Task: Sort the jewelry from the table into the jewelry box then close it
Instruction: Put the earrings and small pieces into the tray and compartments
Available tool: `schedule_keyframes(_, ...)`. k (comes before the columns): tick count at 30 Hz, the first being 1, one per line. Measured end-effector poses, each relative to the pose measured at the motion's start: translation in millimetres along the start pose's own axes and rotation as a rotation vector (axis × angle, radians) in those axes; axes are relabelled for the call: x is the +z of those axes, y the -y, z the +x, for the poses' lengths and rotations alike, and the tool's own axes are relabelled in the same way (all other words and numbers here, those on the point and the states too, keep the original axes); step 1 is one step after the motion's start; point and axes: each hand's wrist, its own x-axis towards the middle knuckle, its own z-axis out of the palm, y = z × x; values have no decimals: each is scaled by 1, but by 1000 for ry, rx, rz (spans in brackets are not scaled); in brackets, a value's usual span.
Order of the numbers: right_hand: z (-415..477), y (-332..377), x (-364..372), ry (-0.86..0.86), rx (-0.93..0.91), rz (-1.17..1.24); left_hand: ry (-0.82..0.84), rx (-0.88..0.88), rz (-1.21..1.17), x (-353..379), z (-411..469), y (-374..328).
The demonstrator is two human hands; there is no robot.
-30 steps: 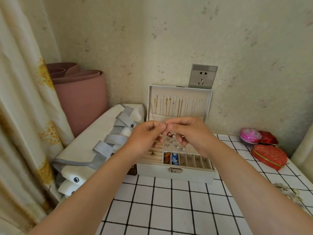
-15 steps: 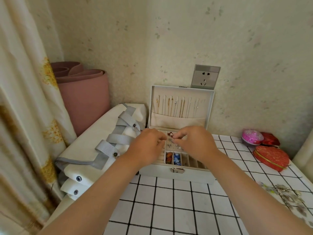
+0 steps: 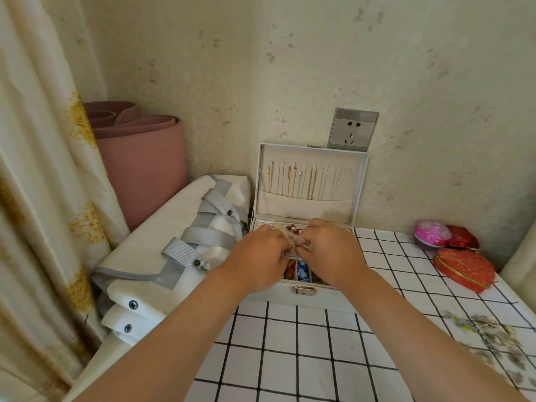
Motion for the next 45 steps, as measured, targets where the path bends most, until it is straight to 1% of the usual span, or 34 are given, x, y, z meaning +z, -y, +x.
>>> schedule_keyframes(4,1,-2,-6,96,7,85,-2,3,-20,0,0,0)
schedule_keyframes(6,3,-7,-10,89,24,164,-25,17,-27,1,0,0)
schedule_keyframes(8,6,-16,-15,43,58,228,-89,41,-11,2,0,0)
schedule_keyframes(10,9,-26,-21,11,96,224,-129,53,5,1,0,-2)
schedule_keyframes(13,11,-42,-25,23,164,205,-122,77,-29,2,1,-7)
schedule_keyframes(17,8,-51,-24,118,209,269,-48,88,-44,6,1,-10)
schedule_keyframes(19,7,-50,-23,167,223,313,-38,77,-48,6,2,-10)
schedule_keyframes(23,7,-45,-19,242,205,272,-25,71,-61,7,3,-9)
schedule_keyframes(26,6,-41,-19,223,216,233,-32,62,-78,6,4,-8)
schedule_keyframes(29,6,-39,-17,168,255,229,-77,19,-118,5,4,-8)
schedule_keyframes(31,6,-39,-17,125,311,329,-128,-29,-181,3,5,-9)
schedule_keyframes(34,9,-34,-24,87,347,555,-214,-113,-343,-1,8,-13)
schedule_keyframes(36,10,-28,-30,87,348,738,-243,-178,-485,-4,10,-17)
schedule_keyframes(39,9,-20,-38,130,353,960,-267,-216,-666,-8,11,-20)
schedule_keyframes(42,8,-16,-42,164,323,1086,-297,-252,-828,-13,10,-23)
schedule_keyframes(45,8,-15,-43,151,304,1131,-298,-322,-958,-19,10,-24)
